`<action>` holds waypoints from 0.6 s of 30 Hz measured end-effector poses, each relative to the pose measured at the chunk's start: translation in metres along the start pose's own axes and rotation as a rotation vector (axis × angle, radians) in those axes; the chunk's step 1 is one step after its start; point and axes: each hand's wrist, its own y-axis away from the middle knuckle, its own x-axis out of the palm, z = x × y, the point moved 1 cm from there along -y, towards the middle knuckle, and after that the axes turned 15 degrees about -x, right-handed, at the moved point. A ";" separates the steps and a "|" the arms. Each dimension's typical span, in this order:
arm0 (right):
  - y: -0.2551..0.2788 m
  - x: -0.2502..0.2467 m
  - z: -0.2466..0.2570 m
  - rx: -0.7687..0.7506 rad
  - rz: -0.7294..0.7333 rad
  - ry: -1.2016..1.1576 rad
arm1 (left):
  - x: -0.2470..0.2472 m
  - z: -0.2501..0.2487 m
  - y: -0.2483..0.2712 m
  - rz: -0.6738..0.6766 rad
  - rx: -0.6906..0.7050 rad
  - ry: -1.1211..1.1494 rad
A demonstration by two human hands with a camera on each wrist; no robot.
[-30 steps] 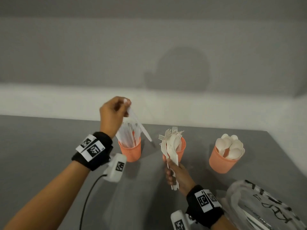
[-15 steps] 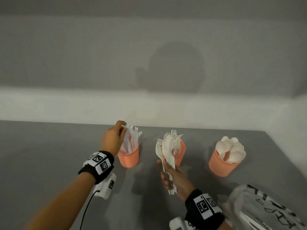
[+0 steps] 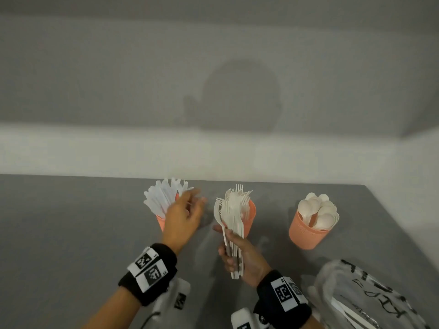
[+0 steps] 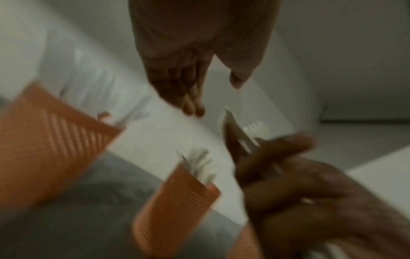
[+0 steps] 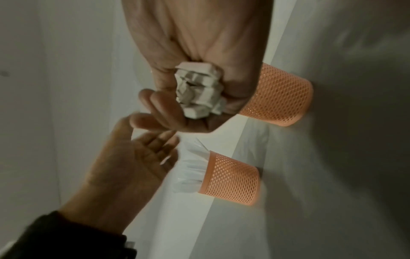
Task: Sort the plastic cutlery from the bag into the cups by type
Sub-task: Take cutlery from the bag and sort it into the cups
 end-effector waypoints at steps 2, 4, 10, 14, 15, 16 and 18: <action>0.005 0.002 0.002 -0.007 0.018 0.023 | 0.019 -0.008 0.019 0.274 -0.184 0.109; 0.012 0.003 0.005 0.002 0.036 0.048 | 0.035 -0.012 0.033 0.477 -0.327 0.237; 0.035 -0.008 0.018 0.020 0.056 0.034 | 0.052 -0.024 0.051 0.582 -0.432 0.332; 0.047 -0.013 0.023 0.021 0.048 0.111 | 0.063 -0.032 0.065 0.530 -0.386 0.320; 0.049 -0.014 0.025 0.015 0.035 0.130 | 0.065 -0.034 0.069 0.514 -0.373 0.333; 0.050 -0.015 0.025 0.006 0.021 0.144 | 0.069 -0.035 0.070 0.488 -0.351 0.336; 0.053 -0.018 0.027 -0.024 -0.015 0.156 | 0.075 -0.036 0.071 0.441 -0.312 0.343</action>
